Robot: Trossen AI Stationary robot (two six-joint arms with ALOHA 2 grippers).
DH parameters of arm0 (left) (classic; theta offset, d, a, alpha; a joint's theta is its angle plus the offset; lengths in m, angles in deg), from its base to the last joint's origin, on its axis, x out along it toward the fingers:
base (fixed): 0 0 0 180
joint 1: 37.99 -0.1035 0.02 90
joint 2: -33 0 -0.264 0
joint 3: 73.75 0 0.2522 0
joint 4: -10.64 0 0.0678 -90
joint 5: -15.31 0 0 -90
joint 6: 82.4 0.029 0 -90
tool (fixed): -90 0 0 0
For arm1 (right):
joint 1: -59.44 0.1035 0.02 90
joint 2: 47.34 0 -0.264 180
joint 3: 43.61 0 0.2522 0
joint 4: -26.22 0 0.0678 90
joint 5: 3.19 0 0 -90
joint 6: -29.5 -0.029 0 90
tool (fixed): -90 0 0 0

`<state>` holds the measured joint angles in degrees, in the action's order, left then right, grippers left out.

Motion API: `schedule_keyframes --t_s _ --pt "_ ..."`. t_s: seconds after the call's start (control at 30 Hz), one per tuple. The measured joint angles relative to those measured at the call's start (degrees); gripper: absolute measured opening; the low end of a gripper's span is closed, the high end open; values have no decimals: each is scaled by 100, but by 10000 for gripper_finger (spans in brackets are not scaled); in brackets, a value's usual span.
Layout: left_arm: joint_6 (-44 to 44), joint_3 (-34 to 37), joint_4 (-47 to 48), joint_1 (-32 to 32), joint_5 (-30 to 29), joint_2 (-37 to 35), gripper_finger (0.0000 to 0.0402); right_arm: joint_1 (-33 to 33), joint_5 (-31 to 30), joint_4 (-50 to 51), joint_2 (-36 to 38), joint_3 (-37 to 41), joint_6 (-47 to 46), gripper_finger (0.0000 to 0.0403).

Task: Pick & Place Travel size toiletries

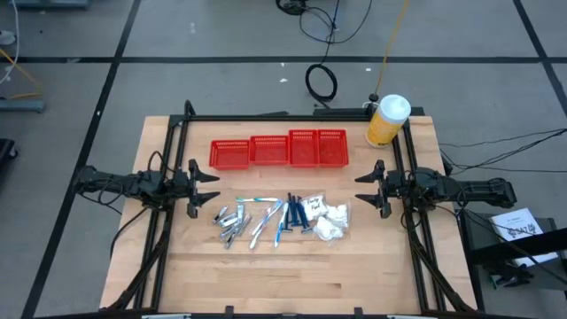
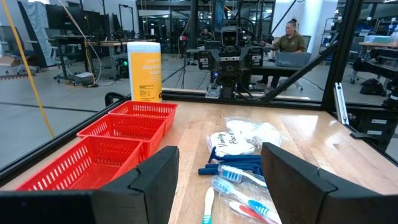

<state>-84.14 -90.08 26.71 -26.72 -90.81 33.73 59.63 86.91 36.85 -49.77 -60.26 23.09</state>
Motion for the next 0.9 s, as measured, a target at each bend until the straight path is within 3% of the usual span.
schedule_keyframes --t_s 0.57,0.73,0.9 --pt "1 -1 -1 1 -1 0 225 0 -47 -22 0 1 -115 242" --pt "-2 0 -2 0 0 2 225 -75 -1539 -661 -7 1 -489 242" --pt "0 -1 -2 2 0 2 225 -72 -1963 -873 -9 1 -534 242"
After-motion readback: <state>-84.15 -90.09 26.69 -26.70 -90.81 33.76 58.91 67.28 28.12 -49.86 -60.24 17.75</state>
